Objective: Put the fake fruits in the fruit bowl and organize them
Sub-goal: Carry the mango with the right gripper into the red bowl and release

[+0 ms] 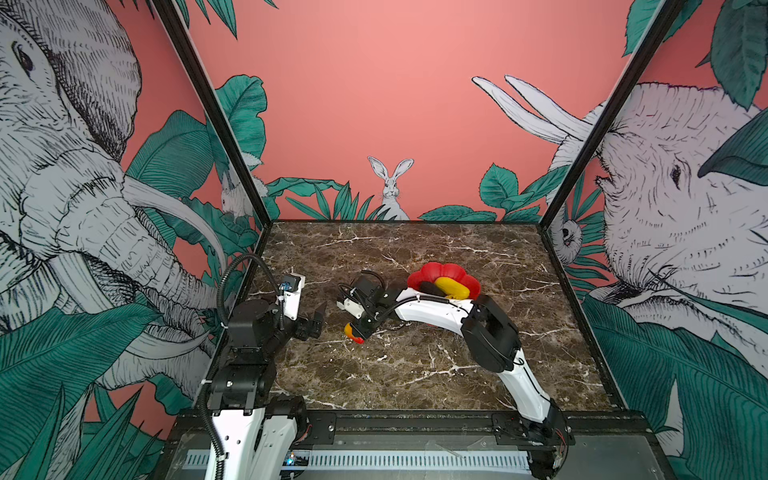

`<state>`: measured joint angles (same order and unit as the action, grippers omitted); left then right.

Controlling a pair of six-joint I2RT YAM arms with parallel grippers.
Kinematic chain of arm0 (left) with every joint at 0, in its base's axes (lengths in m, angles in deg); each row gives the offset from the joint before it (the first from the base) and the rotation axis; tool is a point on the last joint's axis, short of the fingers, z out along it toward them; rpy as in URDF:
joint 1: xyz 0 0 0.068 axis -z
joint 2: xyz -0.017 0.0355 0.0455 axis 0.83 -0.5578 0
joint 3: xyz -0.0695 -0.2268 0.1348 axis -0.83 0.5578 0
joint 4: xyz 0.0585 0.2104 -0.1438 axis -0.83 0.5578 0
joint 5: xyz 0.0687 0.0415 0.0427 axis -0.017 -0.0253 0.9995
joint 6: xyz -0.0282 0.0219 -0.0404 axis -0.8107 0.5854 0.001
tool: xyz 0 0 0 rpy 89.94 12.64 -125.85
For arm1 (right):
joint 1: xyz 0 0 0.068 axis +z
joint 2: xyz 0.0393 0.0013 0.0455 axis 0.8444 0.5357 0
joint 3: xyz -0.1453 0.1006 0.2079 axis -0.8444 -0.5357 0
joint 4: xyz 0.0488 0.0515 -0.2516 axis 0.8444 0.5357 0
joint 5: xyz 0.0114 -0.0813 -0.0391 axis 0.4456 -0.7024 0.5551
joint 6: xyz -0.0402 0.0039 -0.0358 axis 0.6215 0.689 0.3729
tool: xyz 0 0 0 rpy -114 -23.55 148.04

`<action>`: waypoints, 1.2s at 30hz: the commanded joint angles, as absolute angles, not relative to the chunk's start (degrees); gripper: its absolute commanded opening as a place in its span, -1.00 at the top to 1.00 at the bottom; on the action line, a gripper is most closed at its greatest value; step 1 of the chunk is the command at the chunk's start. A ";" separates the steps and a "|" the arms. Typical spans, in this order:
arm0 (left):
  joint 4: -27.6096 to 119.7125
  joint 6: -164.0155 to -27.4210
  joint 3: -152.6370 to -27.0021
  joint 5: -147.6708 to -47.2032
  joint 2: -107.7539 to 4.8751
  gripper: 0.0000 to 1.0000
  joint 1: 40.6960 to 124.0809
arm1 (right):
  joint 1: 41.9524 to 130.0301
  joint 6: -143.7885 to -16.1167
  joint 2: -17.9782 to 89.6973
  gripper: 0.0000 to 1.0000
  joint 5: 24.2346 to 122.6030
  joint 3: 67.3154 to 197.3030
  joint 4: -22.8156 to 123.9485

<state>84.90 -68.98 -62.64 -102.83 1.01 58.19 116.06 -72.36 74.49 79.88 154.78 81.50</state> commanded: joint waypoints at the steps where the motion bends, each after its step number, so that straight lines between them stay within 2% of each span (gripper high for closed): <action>1: 85.72 -68.82 -63.61 -103.27 1.39 -0.99 57.91 | 115.39 -72.20 66.93 1.00 77.73 151.02 77.76; 9: 85.73 -68.81 -63.61 -103.48 1.35 -0.99 57.94 | 108.02 -70.09 51.36 1.00 72.60 139.23 77.96; 15: 85.61 -68.79 -63.61 -103.64 1.26 -0.99 57.94 | 100.02 -67.82 43.86 1.00 68.89 132.32 79.72; 23: 85.61 -68.78 -63.61 -103.80 1.01 -0.99 57.94 | 95.22 -64.55 45.33 1.00 64.37 129.33 80.08; 36: 85.52 -68.82 -63.61 -104.06 0.72 -0.99 58.00 | 95.22 -62.54 51.15 1.00 62.55 133.25 82.15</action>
